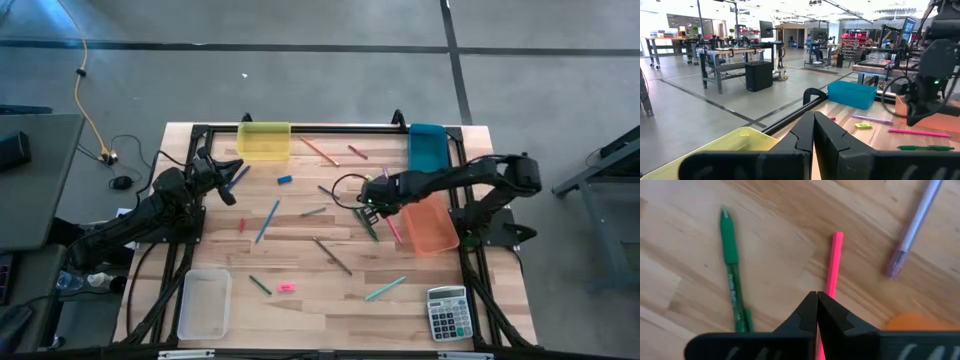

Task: Sort crayons/erasers/pens/pencils in bins
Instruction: Put the pink pencil into the blue bin

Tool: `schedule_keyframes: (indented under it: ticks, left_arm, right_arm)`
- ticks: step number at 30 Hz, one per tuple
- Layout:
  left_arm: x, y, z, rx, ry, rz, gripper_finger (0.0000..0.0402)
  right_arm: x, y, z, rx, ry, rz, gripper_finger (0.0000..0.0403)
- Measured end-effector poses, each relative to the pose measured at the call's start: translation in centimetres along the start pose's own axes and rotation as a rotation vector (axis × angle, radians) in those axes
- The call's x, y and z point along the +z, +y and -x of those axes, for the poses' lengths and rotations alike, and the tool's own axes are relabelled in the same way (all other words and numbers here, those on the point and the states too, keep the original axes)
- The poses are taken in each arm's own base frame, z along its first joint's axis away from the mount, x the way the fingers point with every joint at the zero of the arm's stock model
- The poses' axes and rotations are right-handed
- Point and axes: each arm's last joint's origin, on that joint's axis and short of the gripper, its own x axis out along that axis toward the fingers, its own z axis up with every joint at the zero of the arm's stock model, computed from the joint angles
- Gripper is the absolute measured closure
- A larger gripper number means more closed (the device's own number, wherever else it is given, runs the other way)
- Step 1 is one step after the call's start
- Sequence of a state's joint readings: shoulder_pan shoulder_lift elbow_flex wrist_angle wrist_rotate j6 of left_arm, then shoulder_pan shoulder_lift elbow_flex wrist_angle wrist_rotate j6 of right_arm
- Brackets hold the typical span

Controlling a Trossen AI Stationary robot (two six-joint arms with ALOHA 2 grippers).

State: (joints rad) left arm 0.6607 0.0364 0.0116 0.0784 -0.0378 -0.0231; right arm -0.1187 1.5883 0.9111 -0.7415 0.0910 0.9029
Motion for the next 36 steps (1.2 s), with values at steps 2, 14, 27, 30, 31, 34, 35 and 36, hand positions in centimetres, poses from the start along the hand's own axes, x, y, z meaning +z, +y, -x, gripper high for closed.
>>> schedule_keyframes:
  ticks: [2, 14, 27, 30, 31, 34, 35, 36]
  left_arm:
    - [0.0, 0.0, 0.0, 0.0, 0.0, 0.0, 0.0401]
    - [0.0, 0.0, 0.0, 0.0, 0.0, 0.0, 0.0401]
    - [0.0, 0.0, 0.0, 0.0, 0.0, 0.0, 0.0401]
    - [0.0, 0.0, 0.0, 0.0, 0.0, 0.0, 0.0401]
    - [0.0, 0.0, 0.0, 0.0, 0.0, 0.0, 0.0401]
    - [0.0, 0.0, 0.0, 0.0, 0.0, 0.0, 0.0401]
    - [0.0, 0.0, 0.0, 0.0, 0.0, 0.0, 0.0401]
    - [0.0, 0.0, 0.0, 0.0, 0.0, 0.0, 0.0401]
  right_arm:
    - [0.7, 0.0, -0.4, 0.003, 0.015, 0.001, 0.0383]
    - [3.0, -0.9, -2.2, -0.038, 0.07, -0.035, 0.0305]
    - [3.6, -1.3, -3.6, -0.065, 0.105, -0.042, 0.0304]
    - [3.6, -1.3, -3.7, -0.064, 0.107, -0.043, 0.0313]
    - [3.6, -1.3, -3.7, -0.06, 0.109, -0.043, 0.0319]
    - [3.6, -1.3, -3.7, -0.053, 0.114, -0.042, 0.0344]
    - [3.6, -1.3, -3.7, -0.051, 0.115, -0.039, 0.0353]
    - [3.6, -1.3, -3.7, -0.05, 0.117, -0.037, 0.0362]
